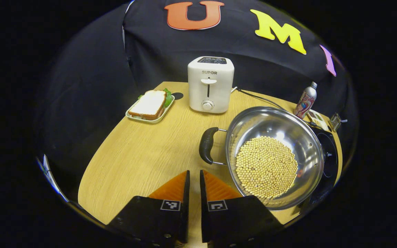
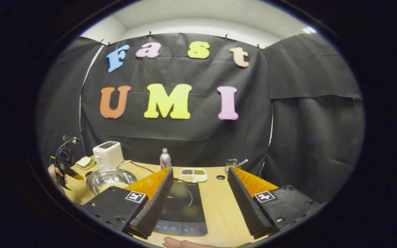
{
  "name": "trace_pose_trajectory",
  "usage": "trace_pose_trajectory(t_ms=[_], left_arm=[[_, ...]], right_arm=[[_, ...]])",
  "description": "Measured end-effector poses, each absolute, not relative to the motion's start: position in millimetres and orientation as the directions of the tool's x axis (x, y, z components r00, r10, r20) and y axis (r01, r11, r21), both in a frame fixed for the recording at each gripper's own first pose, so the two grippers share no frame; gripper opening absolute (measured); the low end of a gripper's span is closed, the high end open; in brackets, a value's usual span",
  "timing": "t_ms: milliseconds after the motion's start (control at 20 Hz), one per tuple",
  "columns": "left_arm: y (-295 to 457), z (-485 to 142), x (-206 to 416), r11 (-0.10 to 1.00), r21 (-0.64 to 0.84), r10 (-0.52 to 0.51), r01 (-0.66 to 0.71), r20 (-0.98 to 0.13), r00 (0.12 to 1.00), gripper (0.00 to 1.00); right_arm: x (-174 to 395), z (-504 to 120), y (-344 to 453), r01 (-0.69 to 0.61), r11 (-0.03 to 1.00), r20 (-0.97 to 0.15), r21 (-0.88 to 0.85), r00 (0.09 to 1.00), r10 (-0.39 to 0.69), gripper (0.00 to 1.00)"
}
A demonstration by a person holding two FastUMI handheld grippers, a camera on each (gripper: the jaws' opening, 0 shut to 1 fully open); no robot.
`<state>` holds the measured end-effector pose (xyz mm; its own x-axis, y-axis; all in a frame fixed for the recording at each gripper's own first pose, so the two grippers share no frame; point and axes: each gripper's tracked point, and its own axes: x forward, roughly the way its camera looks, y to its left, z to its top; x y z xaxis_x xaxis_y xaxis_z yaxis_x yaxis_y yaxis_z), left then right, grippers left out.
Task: First push the handle of the pot to place it horizontally, then grasp the pot with both hands and set it on the induction cooktop.
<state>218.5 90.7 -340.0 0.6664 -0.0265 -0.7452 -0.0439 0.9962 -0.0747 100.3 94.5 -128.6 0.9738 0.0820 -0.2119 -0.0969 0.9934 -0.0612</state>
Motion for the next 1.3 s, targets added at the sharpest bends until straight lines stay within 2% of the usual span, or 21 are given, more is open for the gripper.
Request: trace_pose_trajectory(t_ms=[50,150,250,350,450,500,700,900,1100,1300], left_arm=[[90.8,-335.2,214.2,0.995,-0.087,-0.035,-0.043,-0.736,0.676,0.28],[86.5,-322.8,208.7,0.994,-0.103,-0.054,-0.027,-0.709,0.703,0.39],[81.7,-311.1,203.5,0.994,-0.105,-0.07,-0.003,-0.684,0.726,0.75],[76.8,-303.1,199.9,0.996,-0.09,-0.071,0.013,-0.668,0.741,0.98],[77.3,-299.5,197.8,0.999,-0.042,-0.046,0.023,-0.662,0.748,0.96],[76.0,-297.3,197.3,0.999,-0.034,-0.045,0.029,-0.663,0.748,0.97],[61.4,-285.1,201.8,0.995,-0.079,-0.095,0.058,-0.645,0.758,0.97],[58.2,-278.3,212.4,0.993,-0.101,-0.107,0.058,-0.606,0.788,0.97],[55.8,-284.6,232.6,0.99,-0.115,-0.13,0.077,-0.578,0.806,0.97],[54.3,-299.4,256.4,0.988,-0.119,-0.146,0.095,-0.568,0.81,0.96]], right_arm=[[101.0,-133.2,101.2,-0.11,0.992,-0.218,-0.066,0.971,0.093,0.99],[102.9,-140.0,111.9,-0.131,0.988,-0.223,-0.081,0.968,0.11,0.99],[106.8,-149.0,120.6,-0.142,0.985,-0.234,-0.097,0.965,0.117,0.99],[110.7,-159.5,133.7,-0.168,0.981,-0.255,-0.095,0.957,0.139,0.99],[116.1,-168.7,147.9,-0.203,0.976,-0.279,-0.079,0.944,0.173,0.97],[120.5,-172.6,153.1,-0.21,0.975,-0.29,-0.077,0.94,0.18,1.0],[141.0,-197.8,167.0,-0.211,0.975,-0.351,-0.067,0.92,0.175,0.97],[161.0,-240.1,196.9,-0.229,0.973,-0.46,-0.007,0.865,0.2,0.99],[178.0,-278.1,246.0,-0.265,0.961,-0.543,0.08,0.797,0.265,0.98],[195.0,-316.2,281.2,-0.271,0.96,-0.597,0.065,0.761,0.255,0.97]])
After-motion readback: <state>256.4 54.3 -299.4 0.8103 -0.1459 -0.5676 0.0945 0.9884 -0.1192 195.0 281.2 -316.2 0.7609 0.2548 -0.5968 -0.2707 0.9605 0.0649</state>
